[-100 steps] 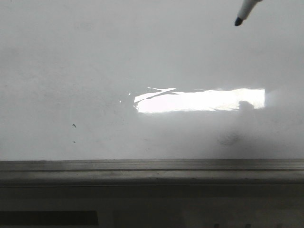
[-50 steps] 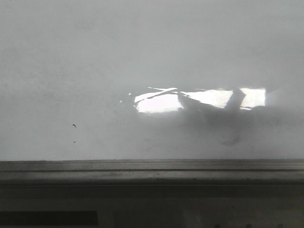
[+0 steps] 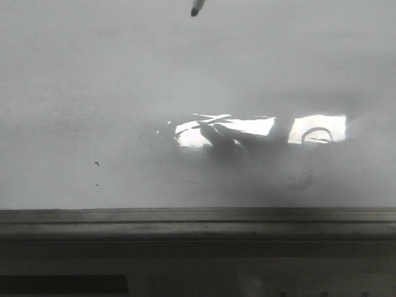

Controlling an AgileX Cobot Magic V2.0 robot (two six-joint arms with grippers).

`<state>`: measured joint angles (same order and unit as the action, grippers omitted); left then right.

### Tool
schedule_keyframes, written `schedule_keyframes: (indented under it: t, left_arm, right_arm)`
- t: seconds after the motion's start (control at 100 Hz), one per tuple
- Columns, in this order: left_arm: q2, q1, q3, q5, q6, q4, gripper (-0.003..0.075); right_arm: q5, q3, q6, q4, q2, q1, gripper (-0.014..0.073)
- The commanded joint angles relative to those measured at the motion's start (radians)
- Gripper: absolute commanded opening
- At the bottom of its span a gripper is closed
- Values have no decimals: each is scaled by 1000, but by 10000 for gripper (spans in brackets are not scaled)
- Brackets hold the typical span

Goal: Write number 7 on whiteboard

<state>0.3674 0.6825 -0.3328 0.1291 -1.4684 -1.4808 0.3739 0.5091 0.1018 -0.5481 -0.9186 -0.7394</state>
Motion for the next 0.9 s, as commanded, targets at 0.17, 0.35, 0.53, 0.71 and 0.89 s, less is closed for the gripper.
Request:
schedule_keyframes:
  t: [0.17,0.35,0.53,0.71,0.89]
  left_arm:
    - [6,5,-26,-6,11,-17,-20]
    - [6,5,-26,-6,11,-17,-20]
    - [6,5,-26,-6,11,-17,-20]
    - [6,5,-26,-6,11,-17,-20]
    - [6,5,-26,0,11,-17,-20]
  right_arm:
    - [80,28,-84,5,-58,-1,-43]
    - [80,28,-84,5,-68,24,-43]
    - [84,28,-84,7,-69,65,-43]
    - [84,30,-84,23,-82,83,-43]
    - [80,30,-84,25,-114,83,-43]
